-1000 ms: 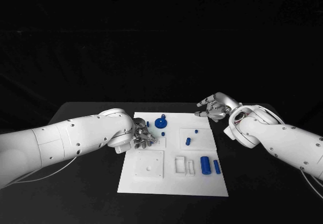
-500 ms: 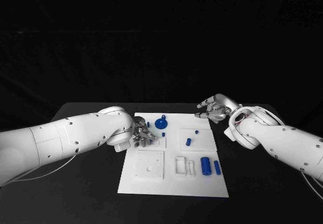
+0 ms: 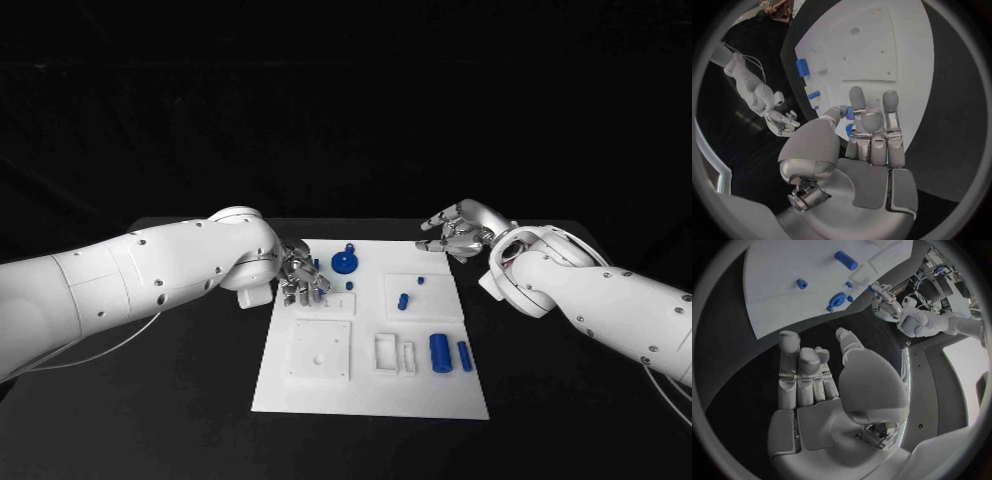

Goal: Assemble the parts on the task board

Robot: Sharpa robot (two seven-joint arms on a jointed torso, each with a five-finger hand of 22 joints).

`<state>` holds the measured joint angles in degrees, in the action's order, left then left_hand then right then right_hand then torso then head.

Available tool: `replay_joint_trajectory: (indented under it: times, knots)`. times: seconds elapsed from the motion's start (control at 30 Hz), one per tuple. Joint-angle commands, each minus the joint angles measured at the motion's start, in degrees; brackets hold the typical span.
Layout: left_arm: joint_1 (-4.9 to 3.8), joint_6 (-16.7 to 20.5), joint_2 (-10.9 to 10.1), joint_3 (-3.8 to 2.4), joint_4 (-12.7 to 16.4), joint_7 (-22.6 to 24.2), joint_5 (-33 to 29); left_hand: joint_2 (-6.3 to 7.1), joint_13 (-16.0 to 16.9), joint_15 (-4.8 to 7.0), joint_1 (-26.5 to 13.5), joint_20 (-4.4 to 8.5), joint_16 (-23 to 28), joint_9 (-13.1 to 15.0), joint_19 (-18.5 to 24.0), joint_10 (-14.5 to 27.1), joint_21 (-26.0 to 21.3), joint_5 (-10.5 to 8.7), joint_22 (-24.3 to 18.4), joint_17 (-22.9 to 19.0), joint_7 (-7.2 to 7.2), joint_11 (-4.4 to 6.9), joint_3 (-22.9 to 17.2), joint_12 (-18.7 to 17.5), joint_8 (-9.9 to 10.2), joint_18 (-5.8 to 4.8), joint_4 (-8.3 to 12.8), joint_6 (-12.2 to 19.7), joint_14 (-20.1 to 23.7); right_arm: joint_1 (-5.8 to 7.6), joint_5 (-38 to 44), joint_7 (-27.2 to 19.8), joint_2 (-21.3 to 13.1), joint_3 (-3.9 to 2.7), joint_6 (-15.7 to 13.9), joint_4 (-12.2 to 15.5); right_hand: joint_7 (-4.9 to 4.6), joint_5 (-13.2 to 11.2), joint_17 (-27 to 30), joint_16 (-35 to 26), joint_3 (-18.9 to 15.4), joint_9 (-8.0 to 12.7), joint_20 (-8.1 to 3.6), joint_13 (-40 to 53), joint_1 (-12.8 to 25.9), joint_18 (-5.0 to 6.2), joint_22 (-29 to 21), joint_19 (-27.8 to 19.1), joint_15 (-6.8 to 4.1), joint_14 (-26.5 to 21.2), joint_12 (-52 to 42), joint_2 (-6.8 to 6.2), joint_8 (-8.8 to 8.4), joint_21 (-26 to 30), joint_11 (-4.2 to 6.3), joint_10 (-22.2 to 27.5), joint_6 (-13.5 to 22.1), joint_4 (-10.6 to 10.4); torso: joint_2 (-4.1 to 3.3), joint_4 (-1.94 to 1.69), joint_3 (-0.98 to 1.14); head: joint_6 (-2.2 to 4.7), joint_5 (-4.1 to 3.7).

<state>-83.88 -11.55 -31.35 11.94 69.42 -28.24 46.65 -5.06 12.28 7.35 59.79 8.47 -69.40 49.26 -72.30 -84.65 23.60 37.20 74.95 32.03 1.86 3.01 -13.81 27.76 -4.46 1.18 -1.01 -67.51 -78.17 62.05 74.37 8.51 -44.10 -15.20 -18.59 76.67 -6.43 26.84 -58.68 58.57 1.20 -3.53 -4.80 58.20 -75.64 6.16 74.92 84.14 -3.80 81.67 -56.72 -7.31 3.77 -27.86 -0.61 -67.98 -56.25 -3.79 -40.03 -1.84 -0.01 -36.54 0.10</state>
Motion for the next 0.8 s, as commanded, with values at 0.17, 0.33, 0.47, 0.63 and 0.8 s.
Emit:
replay_joint_trajectory:
  times: [0.17, 0.33, 0.47, 0.63, 0.8]
  knots:
    - [-1.43, -15.1, 2.7, -0.26, -4.6, 0.0, -7.7, -1.25, 0.5, 0.02, 0.7, -0.04, -0.6, -0.2, 0.5, -1.8, -0.1, -0.17, 1.1, -0.2, -1.78, 0.28, -7.3, -0.2, -1.8, -0.63, 7.8, -0.9, 0.8, -0.05, -0.7, -0.6, 0.2, -0.02, 0.7, 0.3, -0.09, 0.3, 0.0, -0.3, 0.2, 0.0, 0.08, 0.0, 0.1, 0.88, 0.4, 2.5, 0.10, 0.3, -0.1, 0.18, -0.27, -0.2, 0.28, 0.2, -0.3, -0.1, 0.02, 0.00, 0.05, -0.13, 0.14]
    - [-1.79, -19.7, 4.7, -0.29, -7.9, -1.9, -9.4, -1.50, 0.7, 0.00, 0.3, -0.06, -1.2, -0.7, 0.7, -1.8, 0.2, 0.10, 1.1, -0.5, -1.79, 0.30, -7.4, -0.2, -2.5, -0.57, 8.9, -0.8, 1.1, -0.05, -0.8, -0.6, 0.3, -0.02, 0.7, 0.4, -0.09, 0.3, 0.0, -0.3, 0.2, 0.0, 0.08, 0.0, 0.1, 0.88, 0.4, 2.5, 0.10, 0.3, -0.1, 0.18, -0.27, -0.2, 0.28, 0.2, -0.3, -0.1, -0.01, 0.03, 0.00, -0.24, 0.17]
    - [-2.00, -22.5, 6.7, -0.29, -11.2, -3.2, -10.2, -1.67, 0.9, 0.00, -0.1, -0.05, -1.4, -0.7, 0.8, -1.8, 0.4, 0.24, 1.1, -0.4, -1.81, 0.32, -7.4, -0.1, -2.7, -0.55, 9.4, -0.8, 1.1, -0.04, -0.9, -0.6, 0.4, -0.02, 0.7, 0.4, -0.09, 0.3, 0.0, -0.3, 0.2, 0.0, 0.08, 0.0, 0.1, 0.88, 0.4, 2.5, 0.10, 0.3, -0.1, 0.18, -0.27, -0.2, 0.28, 0.2, -0.3, -0.1, 0.03, 0.03, 0.03, -0.33, 0.17]
    - [-2.11, -25.1, 8.8, -0.28, -15.0, -4.3, -10.6, -1.63, 0.9, -0.01, 0.0, -0.07, -1.5, -0.7, 0.9, -1.8, 0.5, 0.20, 1.2, -0.4, -1.82, 0.33, -7.5, -0.1, -2.7, -0.55, 9.8, -0.8, 1.2, -0.04, -0.9, -0.5, 0.5, -0.02, 0.7, 0.6, -0.08, 0.3, 0.0, -0.3, 0.4, 0.0, 0.06, 0.1, 0.1, 0.85, 0.4, 2.5, 0.08, 0.3, -0.1, 0.18, -0.29, -0.2, 0.29, 0.2, -0.4, 0.0, -0.04, 0.06, 0.02, -0.44, 0.15]
    - [-2.13, -26.8, 10.7, -0.24, -18.2, -4.9, -10.1, -1.73, 0.9, -0.06, 0.0, -0.11, -1.6, -0.7, 1.1, -1.8, 0.6, 0.01, 1.2, -0.4, -1.78, 0.30, -7.4, -0.2, -2.6, -0.54, 10.0, -0.7, 1.4, -0.04, -0.9, -0.5, 0.7, -0.01, 0.7, 0.6, -0.08, 0.3, 0.0, -0.3, 0.4, 0.0, 0.06, 0.1, 0.1, 0.85, 0.4, 2.5, 0.08, 0.3, -0.1, 0.18, -0.29, -0.2, 0.29, 0.2, -0.4, 0.0, -0.04, 0.11, 0.01, -0.53, 0.17]
